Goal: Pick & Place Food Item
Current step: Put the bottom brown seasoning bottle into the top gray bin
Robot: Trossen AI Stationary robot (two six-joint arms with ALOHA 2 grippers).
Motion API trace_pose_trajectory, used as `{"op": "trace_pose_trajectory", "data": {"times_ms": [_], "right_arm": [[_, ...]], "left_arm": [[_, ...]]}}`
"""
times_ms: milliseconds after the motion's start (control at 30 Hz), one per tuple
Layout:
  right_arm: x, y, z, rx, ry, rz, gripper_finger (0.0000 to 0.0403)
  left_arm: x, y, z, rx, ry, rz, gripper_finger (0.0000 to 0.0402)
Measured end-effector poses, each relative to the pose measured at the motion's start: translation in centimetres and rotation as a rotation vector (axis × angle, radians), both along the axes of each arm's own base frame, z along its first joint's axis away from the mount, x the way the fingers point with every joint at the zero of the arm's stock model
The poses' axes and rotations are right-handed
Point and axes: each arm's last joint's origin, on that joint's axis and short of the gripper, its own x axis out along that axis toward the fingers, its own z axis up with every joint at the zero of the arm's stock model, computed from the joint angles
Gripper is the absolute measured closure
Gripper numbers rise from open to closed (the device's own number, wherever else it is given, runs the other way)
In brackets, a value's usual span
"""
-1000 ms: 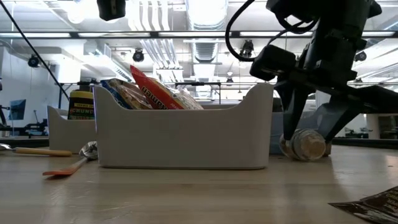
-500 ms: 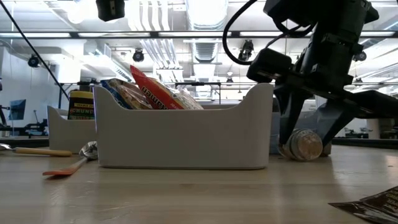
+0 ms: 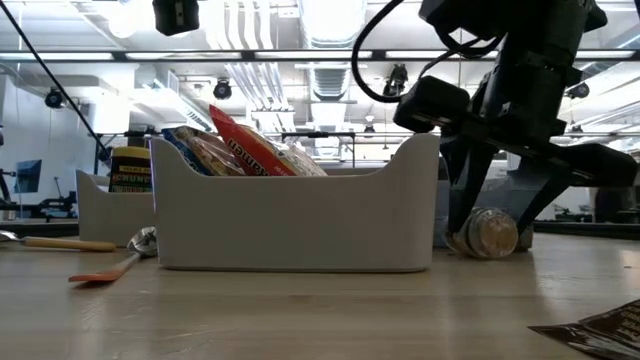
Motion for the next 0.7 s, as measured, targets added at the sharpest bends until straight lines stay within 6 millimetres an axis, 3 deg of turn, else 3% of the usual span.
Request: {"op": "trace_pose_trajectory", "data": {"times_ms": [200,400,700], "right_arm": [[0.1,1.0,2.8,-0.001,-0.079,0.043,0.0226],[-1.4,1.9,6.0,-0.047,-0.115,0.035,0.0226],[-3.6,1.7,12.4,-0.173,-0.411,-0.082,0.0226]], "left_arm": [[0.0,0.0,0.0,0.0,0.0,0.0,0.0256],[0.0,0.0,0.1,0.027,-0.013,-0.017,0.0256],[0.0,0.1,0.7,0.181,-0.081,0.056,0.0256]]}}
